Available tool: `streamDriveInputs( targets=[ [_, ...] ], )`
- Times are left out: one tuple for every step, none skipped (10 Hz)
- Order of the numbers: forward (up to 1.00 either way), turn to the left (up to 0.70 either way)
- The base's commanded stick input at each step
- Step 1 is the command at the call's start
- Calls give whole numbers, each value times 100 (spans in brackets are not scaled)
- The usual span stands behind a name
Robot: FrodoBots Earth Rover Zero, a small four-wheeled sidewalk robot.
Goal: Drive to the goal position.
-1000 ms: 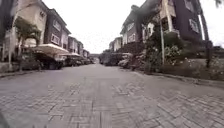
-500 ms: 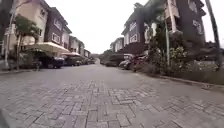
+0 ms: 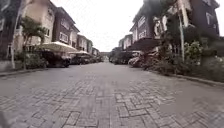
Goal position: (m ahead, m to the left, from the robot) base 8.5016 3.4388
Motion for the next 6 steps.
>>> streamDriveInputs(
  targets=[
    [70,0],
    [70,0],
    [70,0],
    [70,0],
    [70,0],
    [70,0]
  ],
)
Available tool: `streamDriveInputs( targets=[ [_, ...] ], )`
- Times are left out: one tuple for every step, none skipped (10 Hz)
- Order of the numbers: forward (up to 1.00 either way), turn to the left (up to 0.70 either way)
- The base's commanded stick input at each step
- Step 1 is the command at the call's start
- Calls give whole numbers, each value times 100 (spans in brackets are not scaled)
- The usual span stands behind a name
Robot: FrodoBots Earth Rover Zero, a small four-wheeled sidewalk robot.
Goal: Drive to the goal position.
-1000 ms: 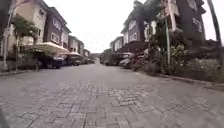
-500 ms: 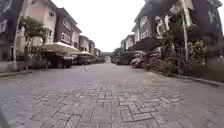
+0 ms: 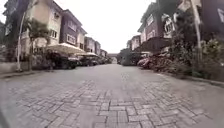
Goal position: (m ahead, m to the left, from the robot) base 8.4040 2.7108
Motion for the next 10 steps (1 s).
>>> streamDriveInputs(
  targets=[
    [70,0],
    [70,0],
    [70,0],
    [70,0],
    [70,0],
    [70,0],
    [70,0],
    [70,0],
    [70,0],
    [70,0]
  ],
)
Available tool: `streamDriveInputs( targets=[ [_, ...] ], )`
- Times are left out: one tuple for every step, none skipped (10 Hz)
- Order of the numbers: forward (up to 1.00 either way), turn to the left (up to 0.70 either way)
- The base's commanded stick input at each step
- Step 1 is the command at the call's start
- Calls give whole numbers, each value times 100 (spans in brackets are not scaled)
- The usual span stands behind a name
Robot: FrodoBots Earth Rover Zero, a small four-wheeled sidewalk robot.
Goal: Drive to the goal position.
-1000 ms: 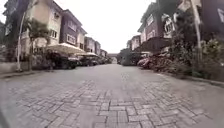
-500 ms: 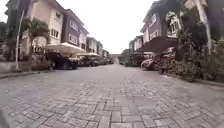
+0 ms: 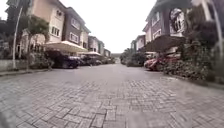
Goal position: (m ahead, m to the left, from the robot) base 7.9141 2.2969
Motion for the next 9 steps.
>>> streamDriveInputs(
  targets=[
    [70,0],
    [70,0],
    [70,0],
    [70,0],
    [70,0],
    [70,0],
    [70,0],
    [70,0],
    [70,0]
  ],
)
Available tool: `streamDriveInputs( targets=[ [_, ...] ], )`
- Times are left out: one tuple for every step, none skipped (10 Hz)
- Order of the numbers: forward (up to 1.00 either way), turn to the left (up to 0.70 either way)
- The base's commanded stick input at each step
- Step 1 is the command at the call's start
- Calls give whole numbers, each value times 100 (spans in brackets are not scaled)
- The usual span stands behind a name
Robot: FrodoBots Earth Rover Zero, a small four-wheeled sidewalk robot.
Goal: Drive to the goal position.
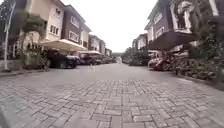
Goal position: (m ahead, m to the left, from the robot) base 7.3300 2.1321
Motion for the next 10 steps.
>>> streamDriveInputs(
  targets=[
    [70,0],
    [70,0],
    [70,0],
    [70,0],
    [70,0],
    [70,0],
    [70,0],
    [70,0],
    [70,0],
    [70,0]
  ],
)
